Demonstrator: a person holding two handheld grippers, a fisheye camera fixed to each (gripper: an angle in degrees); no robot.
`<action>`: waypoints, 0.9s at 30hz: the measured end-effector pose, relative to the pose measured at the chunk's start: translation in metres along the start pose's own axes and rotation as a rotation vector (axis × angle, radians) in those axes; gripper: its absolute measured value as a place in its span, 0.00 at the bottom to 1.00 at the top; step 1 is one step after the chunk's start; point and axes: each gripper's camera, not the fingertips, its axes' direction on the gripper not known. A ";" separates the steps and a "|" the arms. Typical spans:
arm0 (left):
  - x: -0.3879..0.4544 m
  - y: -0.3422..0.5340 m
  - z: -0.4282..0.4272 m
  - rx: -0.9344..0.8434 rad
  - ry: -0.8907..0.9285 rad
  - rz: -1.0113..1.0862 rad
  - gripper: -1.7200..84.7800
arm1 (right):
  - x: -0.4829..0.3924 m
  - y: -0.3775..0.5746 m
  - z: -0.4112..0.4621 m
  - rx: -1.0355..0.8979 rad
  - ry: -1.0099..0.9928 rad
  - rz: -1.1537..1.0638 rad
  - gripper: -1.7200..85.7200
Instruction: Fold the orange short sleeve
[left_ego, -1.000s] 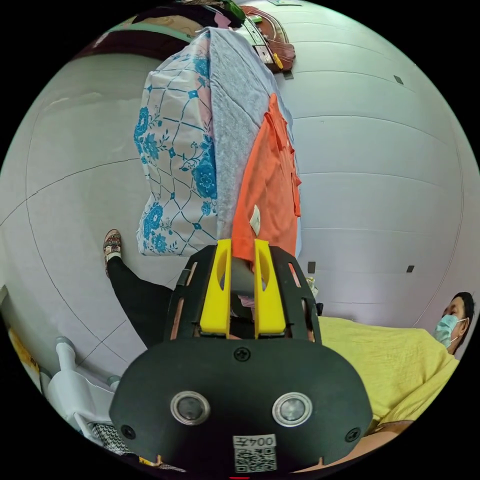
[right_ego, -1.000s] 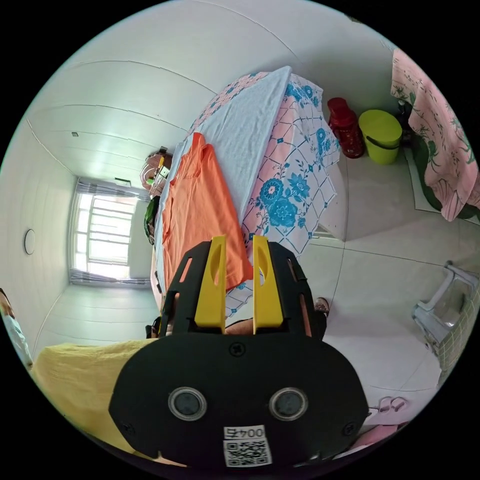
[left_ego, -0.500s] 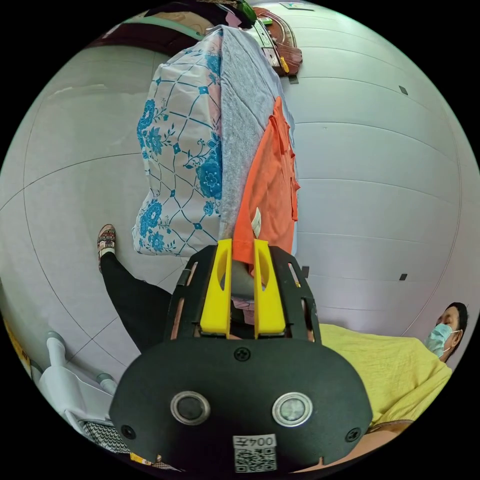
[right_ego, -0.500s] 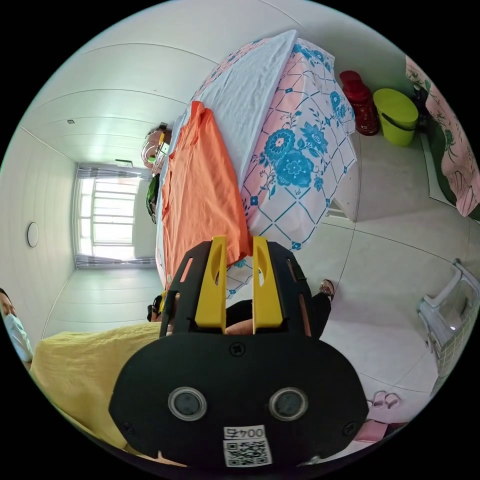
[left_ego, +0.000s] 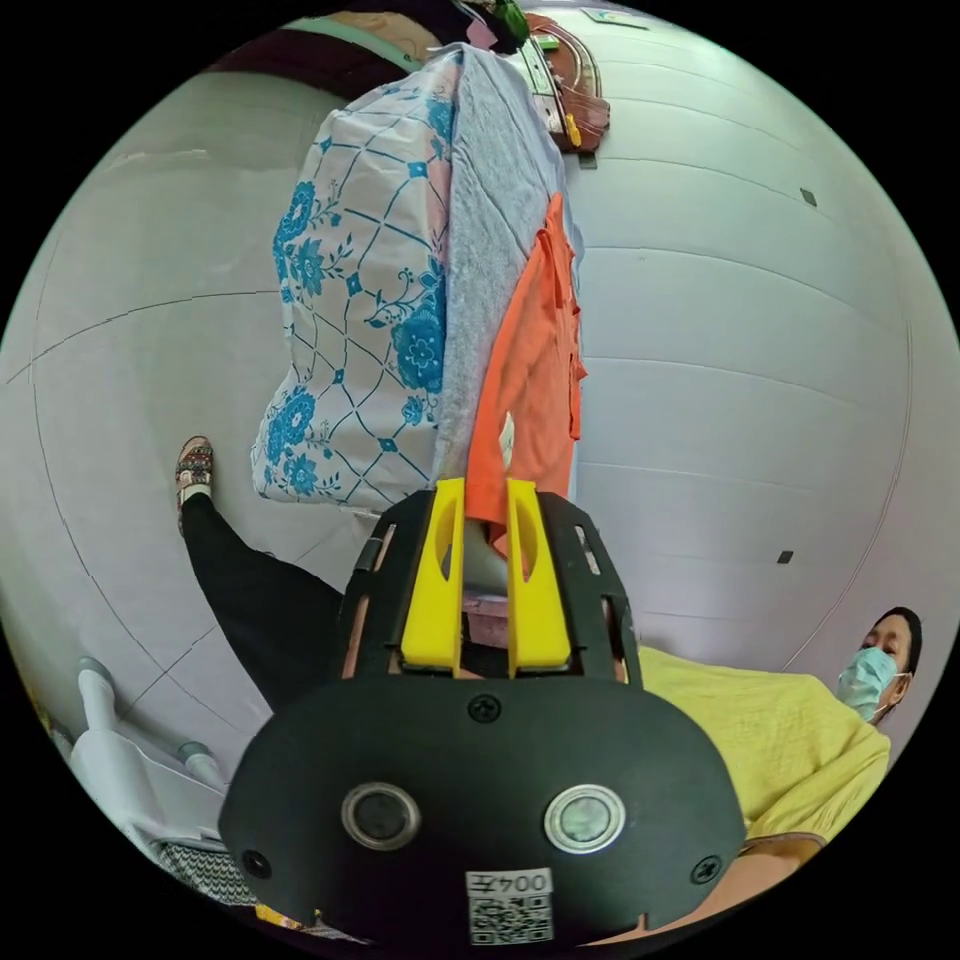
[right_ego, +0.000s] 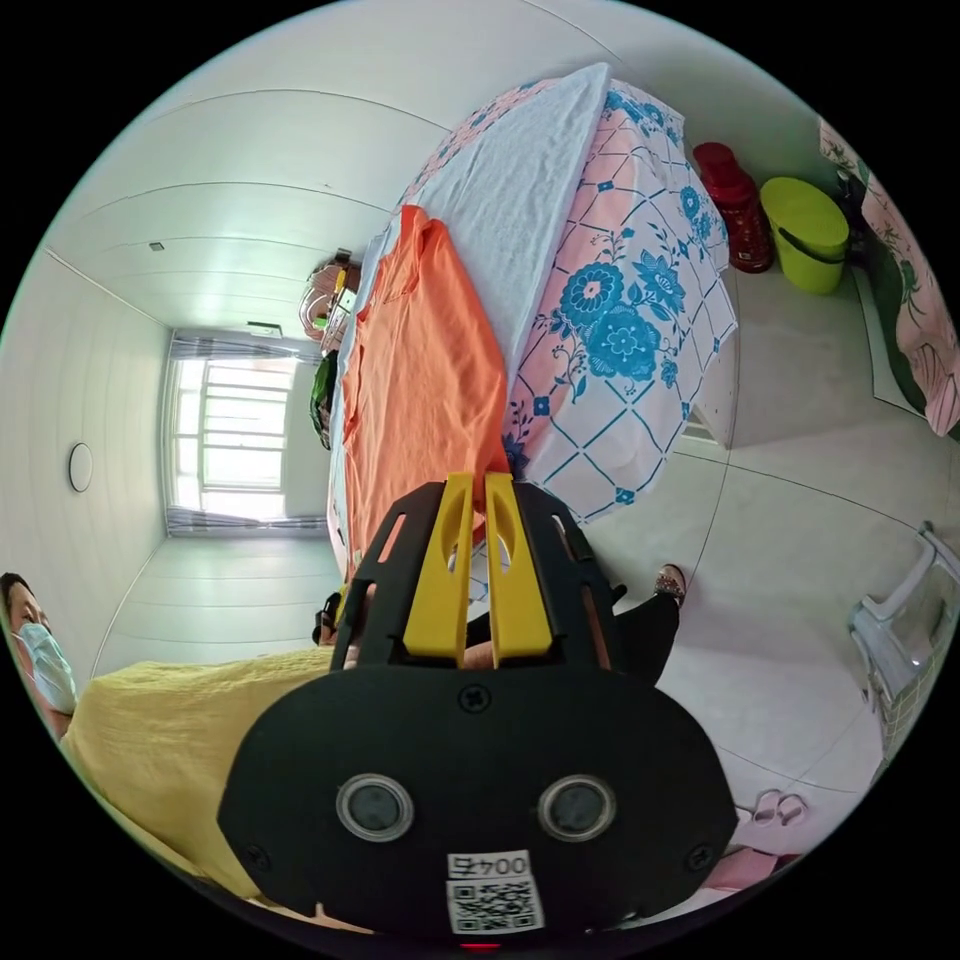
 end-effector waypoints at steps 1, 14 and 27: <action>0.002 0.000 0.002 -0.005 -0.007 0.009 0.10 | 0.001 0.001 0.001 -0.001 -0.001 0.002 0.04; 0.022 0.013 -0.002 0.114 0.034 -0.008 0.04 | -0.003 0.016 -0.012 0.043 -0.003 -0.039 0.02; 0.134 -0.010 -0.011 0.256 -0.012 0.124 0.03 | -0.068 -0.007 -0.056 0.164 -0.104 -0.098 0.02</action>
